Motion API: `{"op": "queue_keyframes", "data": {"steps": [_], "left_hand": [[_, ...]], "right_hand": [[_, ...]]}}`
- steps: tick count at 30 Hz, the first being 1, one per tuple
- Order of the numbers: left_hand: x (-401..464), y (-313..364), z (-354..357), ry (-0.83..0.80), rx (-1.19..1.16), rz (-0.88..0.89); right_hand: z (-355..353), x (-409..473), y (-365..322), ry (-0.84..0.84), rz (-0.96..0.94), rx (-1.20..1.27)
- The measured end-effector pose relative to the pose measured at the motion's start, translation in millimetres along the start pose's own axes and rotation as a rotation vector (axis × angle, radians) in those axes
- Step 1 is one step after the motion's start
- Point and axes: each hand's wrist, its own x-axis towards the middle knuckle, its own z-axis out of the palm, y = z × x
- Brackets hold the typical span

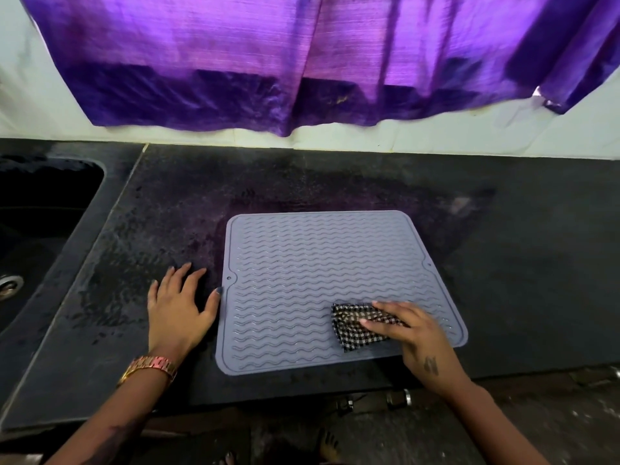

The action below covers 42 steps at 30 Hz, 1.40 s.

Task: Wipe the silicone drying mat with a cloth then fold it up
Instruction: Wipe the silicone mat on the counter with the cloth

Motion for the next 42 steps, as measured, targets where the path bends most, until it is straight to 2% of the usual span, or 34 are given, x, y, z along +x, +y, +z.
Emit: {"op": "queue_keyframes", "data": {"steps": [4, 11, 16, 20, 24, 31, 35, 42], "left_hand": [[1, 0, 0, -0.007, 0.001, 0.002], [-1, 1, -1, -0.013, -0.003, 0.000], [-2, 3, -5, -0.015, -0.010, 0.004], [-2, 4, -6, -0.016, -0.017, -0.001], [-2, 4, -5, -0.022, -0.006, 0.001], [-2, 2, -3, -0.023, 0.011, 0.002], [-1, 2, -3, -0.018, 0.005, -0.002], [-1, 2, -2, -0.024, 0.025, 0.001]], "right_hand": [[9, -21, -11, 0.082, -0.015, -0.054], [3, -36, -2, 0.128, -0.082, -0.070], [9, -49, -3, 0.143, -0.036, -0.030], [-2, -55, 11, 0.223, 0.011, -0.067], [-2, -63, 14, 0.220, 0.059, -0.139], [-15, -48, 31, 0.254, 0.070, -0.122], [-11, -42, 36, 0.212, 0.066, -0.155], [-18, -12, 49, 0.226, 0.054, -0.090]]}}
